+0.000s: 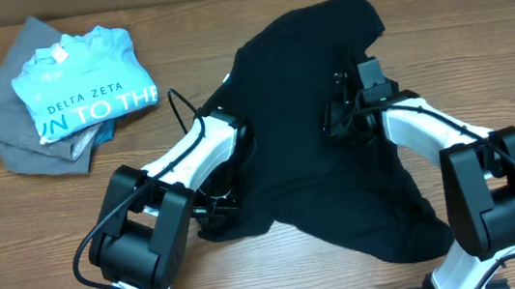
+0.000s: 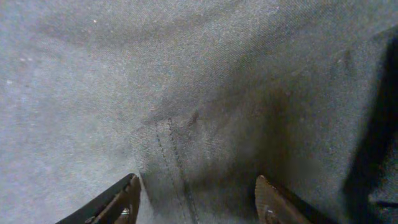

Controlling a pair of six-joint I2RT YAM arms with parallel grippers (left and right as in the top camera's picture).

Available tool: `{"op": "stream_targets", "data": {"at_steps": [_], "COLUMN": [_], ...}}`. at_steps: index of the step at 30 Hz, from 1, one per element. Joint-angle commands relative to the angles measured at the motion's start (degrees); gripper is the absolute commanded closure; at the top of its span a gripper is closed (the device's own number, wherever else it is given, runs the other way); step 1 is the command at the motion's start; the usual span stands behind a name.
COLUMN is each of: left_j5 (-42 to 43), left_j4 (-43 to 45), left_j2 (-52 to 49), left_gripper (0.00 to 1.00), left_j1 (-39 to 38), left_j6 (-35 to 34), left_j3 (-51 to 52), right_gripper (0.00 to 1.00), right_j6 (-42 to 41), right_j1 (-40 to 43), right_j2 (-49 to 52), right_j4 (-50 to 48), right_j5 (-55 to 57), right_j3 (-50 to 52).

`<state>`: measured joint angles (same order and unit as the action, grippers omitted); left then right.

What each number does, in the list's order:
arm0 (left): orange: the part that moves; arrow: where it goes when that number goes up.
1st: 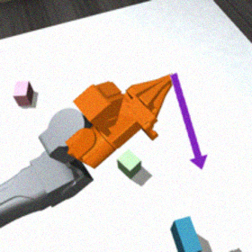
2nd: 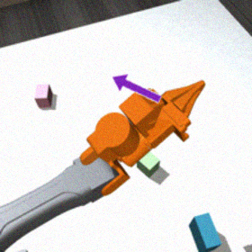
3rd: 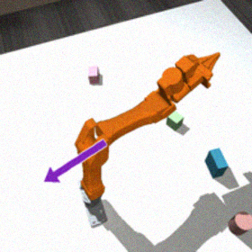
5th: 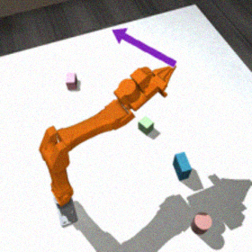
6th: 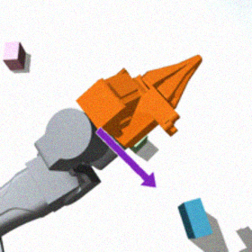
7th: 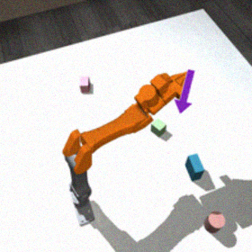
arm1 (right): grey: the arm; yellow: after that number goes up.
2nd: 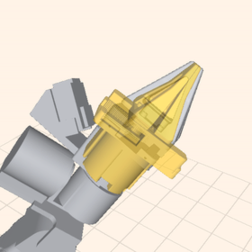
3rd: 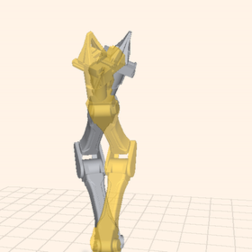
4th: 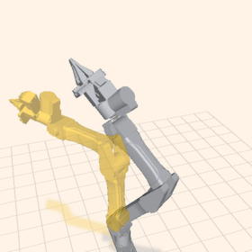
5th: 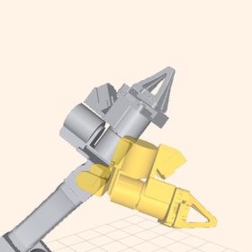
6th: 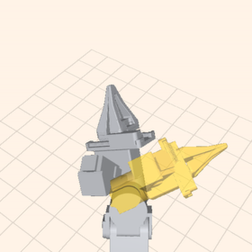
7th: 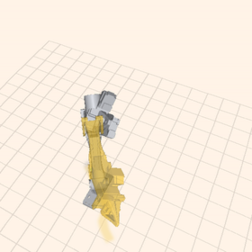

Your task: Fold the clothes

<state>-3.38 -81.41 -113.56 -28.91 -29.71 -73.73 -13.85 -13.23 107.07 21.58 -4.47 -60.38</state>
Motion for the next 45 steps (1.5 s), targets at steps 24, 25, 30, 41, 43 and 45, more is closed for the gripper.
{"op": "stream_targets", "data": {"at_steps": [24,25,30,41,43,45], "left_j5": [-4.0,-4.1,-4.1,0.6,0.7,0.6], "left_j4": [2.5,2.5,2.8,8.2,8.8,9.3], "left_j2": [0.7,0.7,0.7,0.8,0.8,0.8], "left_gripper": [0.63,0.61,0.58,0.57,0.57,0.57], "left_j1": [3.4,3.9,6.3,7.6,7.6,7.6], "left_j6": [-0.9,-0.7,0.0,5.3,5.8,6.0], "left_j3": [0.4,0.4,0.3,-0.2,-0.4,-0.4], "right_gripper": [0.96,0.96,0.96,0.96,0.96,0.87], "right_j6": [-6.4,-6.3,-5.1,-1.4,-1.4,-1.3], "right_j1": [12.2,13.4,18.8,30.0,35.4,38.1], "right_j2": [-1.3,-1.3,-2.0,-5.5,-5.5,-5.5], "right_j4": [21.2,21.3,22.8,23.5,23.2,22.7], "right_j5": [15.1,14.7,11.5,15.4,15.4,15.4], "right_j3": [-13.0,-13.0,-14.5,-22.8,-26.9,-28.6]}}
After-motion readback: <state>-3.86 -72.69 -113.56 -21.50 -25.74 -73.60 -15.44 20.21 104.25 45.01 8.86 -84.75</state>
